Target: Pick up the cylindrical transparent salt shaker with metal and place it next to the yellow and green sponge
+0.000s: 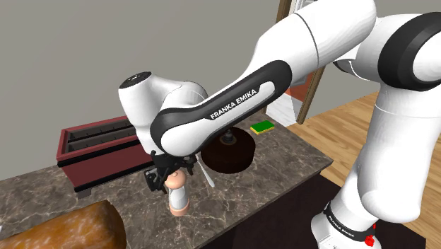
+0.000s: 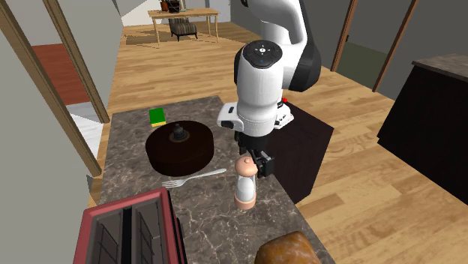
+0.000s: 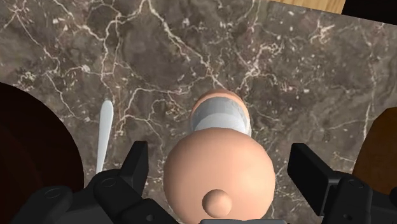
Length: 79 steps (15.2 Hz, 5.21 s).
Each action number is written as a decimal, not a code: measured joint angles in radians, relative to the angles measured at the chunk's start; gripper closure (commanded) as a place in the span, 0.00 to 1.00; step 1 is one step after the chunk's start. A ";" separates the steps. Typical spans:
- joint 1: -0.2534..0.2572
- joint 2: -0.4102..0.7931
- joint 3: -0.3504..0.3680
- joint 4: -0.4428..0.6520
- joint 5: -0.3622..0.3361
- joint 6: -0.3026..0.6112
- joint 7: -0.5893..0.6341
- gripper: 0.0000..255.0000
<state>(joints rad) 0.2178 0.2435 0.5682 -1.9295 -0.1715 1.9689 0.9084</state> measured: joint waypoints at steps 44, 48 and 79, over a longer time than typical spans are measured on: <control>-0.007 -0.097 0.018 0.321 0.065 -0.398 -0.055 1.00; -0.002 -0.092 0.020 0.381 0.063 -0.455 -0.055 1.00; -0.224 -0.479 -0.224 0.156 0.154 -0.549 -0.538 1.00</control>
<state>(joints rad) -0.0059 -0.2351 0.3445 -1.7734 -0.0175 1.4202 0.3703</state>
